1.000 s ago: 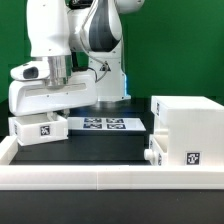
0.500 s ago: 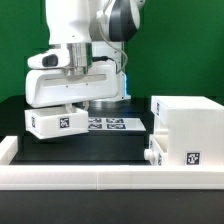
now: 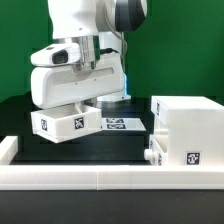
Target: Assemble drawer
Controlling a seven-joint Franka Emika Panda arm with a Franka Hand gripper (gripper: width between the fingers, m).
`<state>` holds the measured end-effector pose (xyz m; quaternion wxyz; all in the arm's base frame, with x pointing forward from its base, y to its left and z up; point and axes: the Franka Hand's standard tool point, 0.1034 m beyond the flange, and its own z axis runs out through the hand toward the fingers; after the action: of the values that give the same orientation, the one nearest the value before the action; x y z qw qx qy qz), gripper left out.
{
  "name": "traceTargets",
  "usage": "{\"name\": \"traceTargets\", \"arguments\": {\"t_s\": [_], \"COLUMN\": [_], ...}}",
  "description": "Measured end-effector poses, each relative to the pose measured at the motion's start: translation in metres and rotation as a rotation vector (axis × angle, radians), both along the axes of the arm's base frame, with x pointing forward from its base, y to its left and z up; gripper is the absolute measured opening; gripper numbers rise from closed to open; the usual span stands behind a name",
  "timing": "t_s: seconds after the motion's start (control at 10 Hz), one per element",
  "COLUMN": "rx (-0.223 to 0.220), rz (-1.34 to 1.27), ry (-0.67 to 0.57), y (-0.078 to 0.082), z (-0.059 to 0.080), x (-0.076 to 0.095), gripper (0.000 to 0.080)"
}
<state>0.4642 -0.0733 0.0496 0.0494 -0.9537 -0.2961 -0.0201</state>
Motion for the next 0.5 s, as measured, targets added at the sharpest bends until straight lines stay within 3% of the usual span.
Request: {"name": "traceTargets", "arguments": {"t_s": [0.3, 0.5], "rx": [-0.002, -0.016], "rz": [0.145, 0.382], "ry": [-0.010, -0.031], "y": [-0.001, -0.001], "z": [-0.001, 0.000], "x": [-0.001, 0.012], "gripper": [0.0043, 0.0043]}}
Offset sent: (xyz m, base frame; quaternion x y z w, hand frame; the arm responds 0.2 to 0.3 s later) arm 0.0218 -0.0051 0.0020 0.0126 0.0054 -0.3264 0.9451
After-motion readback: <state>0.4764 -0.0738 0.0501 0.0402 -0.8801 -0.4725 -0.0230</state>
